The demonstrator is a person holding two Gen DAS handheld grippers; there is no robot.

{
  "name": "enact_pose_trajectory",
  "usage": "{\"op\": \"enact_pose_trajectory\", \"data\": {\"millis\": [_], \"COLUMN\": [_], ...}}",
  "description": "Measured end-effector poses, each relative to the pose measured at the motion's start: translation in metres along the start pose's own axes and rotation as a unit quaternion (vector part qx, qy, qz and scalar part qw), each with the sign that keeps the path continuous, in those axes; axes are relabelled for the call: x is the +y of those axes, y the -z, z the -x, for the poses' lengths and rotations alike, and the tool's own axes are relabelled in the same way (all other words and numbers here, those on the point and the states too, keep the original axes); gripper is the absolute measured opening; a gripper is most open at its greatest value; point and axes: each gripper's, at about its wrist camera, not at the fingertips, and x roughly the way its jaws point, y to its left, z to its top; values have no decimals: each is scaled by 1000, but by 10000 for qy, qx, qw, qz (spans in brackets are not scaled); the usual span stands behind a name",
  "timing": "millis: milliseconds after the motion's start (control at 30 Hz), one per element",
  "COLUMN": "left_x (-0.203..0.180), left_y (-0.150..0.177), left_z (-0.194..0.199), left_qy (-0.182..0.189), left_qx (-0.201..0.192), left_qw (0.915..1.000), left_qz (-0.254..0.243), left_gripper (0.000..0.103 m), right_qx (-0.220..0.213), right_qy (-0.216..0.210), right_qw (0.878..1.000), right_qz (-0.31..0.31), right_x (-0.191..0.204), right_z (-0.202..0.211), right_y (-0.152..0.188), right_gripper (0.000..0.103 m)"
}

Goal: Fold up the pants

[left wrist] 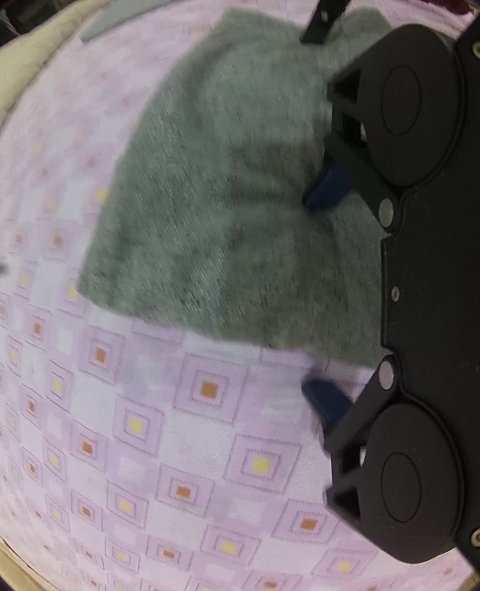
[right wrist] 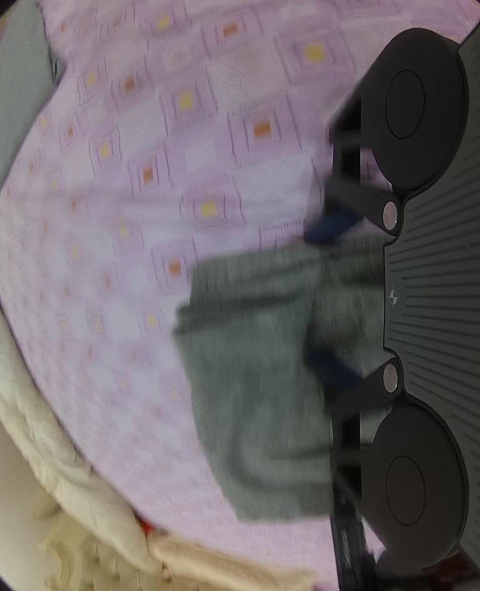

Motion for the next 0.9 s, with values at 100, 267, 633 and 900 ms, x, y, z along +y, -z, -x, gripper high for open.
{"op": "enact_pose_trajectory", "data": {"millis": [100,267,633,900], "left_x": [-14,-8,75,146], "left_y": [2,1,-76,-109], "left_z": [11,40,147,76], "left_qy": [27,152,-71,-1532], "left_qx": [-186,-350,-1126,-572], "left_qw": [9994,9991,9932,9865], "left_qz": [-280,-159,-303,-46], "left_gripper": [36,26,27,32], "right_qx": [-97,-545,-995,-831], "right_qy": [357,218,-857,-11], "right_qw": [9986,9975,9903,9958], "right_qz": [365,389,449,374], "right_x": [19,48,151,178], "right_z": [11,49,47,-34], "right_y": [2,-1,-68,-100], "right_gripper": [20,15,10,11]}}
